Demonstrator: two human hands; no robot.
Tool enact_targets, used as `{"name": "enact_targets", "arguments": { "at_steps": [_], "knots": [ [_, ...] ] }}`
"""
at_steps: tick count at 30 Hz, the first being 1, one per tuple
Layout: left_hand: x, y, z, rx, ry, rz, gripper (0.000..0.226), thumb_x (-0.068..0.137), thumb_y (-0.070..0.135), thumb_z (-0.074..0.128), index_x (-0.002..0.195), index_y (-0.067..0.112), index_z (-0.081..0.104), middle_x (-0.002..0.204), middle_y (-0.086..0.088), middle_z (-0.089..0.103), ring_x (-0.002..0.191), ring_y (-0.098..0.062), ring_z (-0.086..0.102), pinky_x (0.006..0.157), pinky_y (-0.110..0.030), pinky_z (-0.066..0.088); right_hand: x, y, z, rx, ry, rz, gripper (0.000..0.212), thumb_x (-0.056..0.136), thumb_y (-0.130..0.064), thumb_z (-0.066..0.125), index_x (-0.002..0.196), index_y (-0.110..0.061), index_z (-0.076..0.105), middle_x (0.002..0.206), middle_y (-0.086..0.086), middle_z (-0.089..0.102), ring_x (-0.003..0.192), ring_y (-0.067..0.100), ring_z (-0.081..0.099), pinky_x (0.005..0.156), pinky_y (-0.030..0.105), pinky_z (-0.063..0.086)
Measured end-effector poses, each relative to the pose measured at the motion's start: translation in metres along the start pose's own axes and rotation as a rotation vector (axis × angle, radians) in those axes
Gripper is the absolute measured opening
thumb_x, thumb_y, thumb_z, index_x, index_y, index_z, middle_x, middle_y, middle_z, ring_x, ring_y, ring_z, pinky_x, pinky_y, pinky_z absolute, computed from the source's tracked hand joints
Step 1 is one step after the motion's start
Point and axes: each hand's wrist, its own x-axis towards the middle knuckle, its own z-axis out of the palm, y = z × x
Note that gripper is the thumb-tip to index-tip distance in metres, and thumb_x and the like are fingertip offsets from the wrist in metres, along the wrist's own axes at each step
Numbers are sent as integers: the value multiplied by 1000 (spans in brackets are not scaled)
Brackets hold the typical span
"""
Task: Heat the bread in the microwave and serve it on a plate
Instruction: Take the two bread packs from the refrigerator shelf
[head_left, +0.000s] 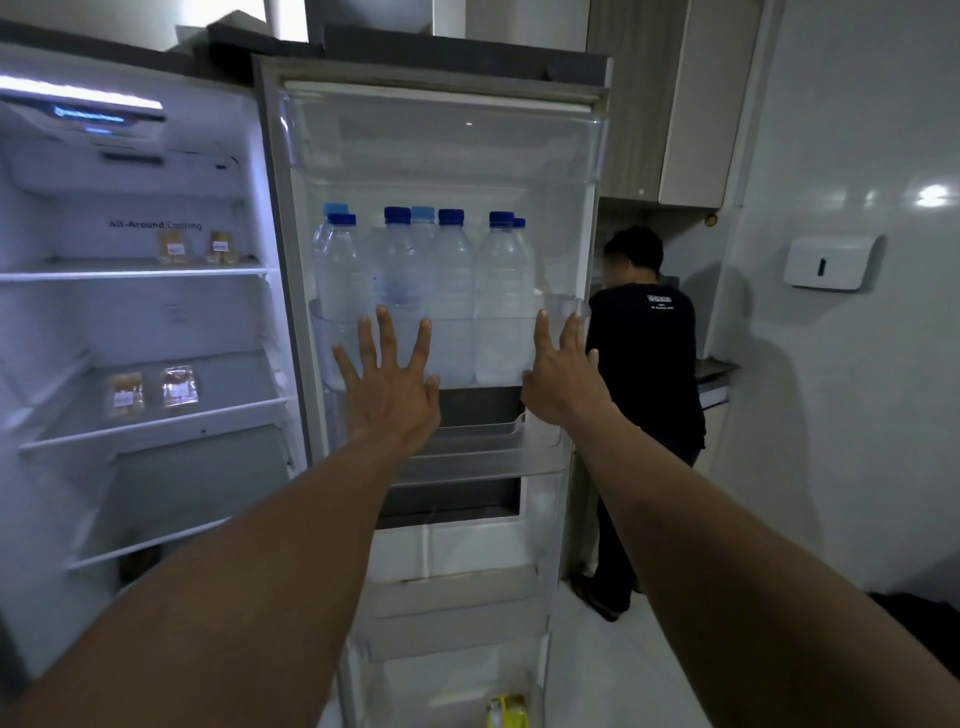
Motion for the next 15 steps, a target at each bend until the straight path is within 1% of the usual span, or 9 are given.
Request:
{"name": "enact_targets", "arguments": {
  "at_steps": [2, 6, 10, 15],
  "knots": [
    [3, 0, 1, 14, -4, -6, 71, 103, 53, 29, 159, 32, -9, 164, -16, -21, 151, -38, -17, 116, -62, -12, 5, 1, 0, 21, -17, 6, 89, 99, -23, 49, 154, -18, -20, 158, 23, -25, 149, 37, -15, 119, 53, 2],
    [7, 1, 4, 21, -18, 5, 70, 103, 53, 28, 158, 32, -10, 164, -16, -21, 151, -38, -17, 118, -63, -8, 12, 5, -1, 52, -54, 15, 92, 99, -21, 51, 153, -19, -23, 156, 22, -30, 148, 37, -17, 119, 54, 2],
    [7, 4, 6, 28, -19, -17, 72, 103, 54, 28, 157, 32, -12, 163, -16, -23, 151, -38, -18, 118, -63, -8, 14, 3, 4, 36, -42, 17, 96, 97, -20, 53, 152, -18, -26, 155, 23, -33, 148, 38, -16, 119, 55, 3],
    [6, 8, 1, 23, -48, -28, 72, 103, 54, 27, 157, 31, -14, 162, -17, -25, 150, -38, -20, 119, -64, -5, 9, -1, -1, 20, -32, 26, 95, 96, -17, 53, 153, -17, -24, 157, 24, -29, 149, 38, -15, 119, 55, 3]
  ]
}}
